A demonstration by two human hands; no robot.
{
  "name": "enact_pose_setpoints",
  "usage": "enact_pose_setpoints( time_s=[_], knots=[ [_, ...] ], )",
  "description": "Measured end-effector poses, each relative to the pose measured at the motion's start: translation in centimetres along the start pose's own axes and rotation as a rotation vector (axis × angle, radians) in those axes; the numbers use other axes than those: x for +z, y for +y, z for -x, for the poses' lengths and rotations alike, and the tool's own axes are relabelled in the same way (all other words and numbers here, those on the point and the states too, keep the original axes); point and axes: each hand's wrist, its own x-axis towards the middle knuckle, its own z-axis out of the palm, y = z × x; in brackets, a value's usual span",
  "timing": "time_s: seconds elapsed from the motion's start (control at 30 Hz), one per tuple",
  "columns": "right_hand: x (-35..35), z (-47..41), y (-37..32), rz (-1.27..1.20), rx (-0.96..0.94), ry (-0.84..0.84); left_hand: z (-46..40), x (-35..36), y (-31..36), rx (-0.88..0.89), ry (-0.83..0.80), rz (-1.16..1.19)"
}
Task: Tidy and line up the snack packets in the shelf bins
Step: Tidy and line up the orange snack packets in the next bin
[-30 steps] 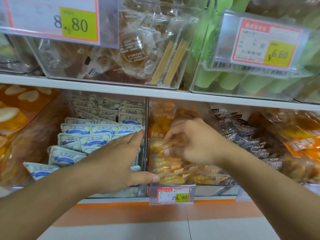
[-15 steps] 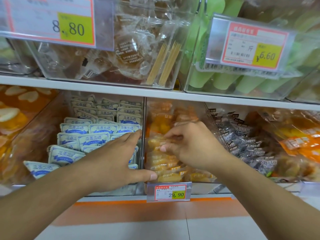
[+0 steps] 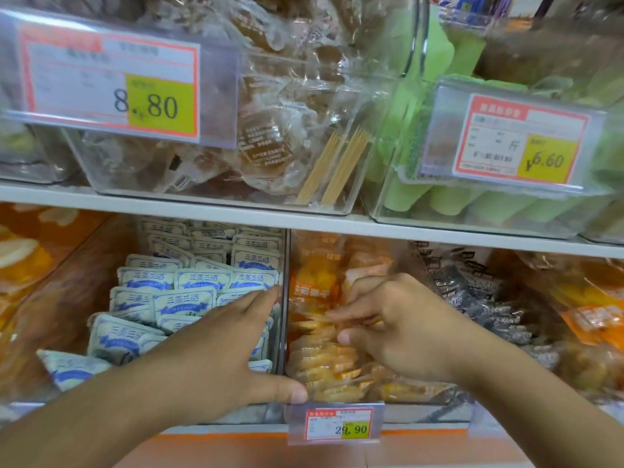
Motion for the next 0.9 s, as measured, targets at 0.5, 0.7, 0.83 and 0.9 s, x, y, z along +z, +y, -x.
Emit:
enact_pose_setpoints(
  time_s=[0.5,0.7,0.83,0.9],
  knots=[
    [-1.1,-2.8,1.0,-0.195,0.229,-0.094,-0.1,-0.6,2.3,0.284,0.162,-0.205],
    [0.8,-8.1,3.0,0.015,0.213,-0.266,0.3,-0.5,2.7,0.277,0.128,-0.264],
    [1.4,-9.8,3.3,0.007,0.201,-0.344,0.6,-1.1,3.3,0.257,0.062,-0.271],
    [1.8,-10.1,3.3,-0.027,0.232,-0.410,0.6,-1.1,3.4,0.243,0.032,-0.277]
  ],
)
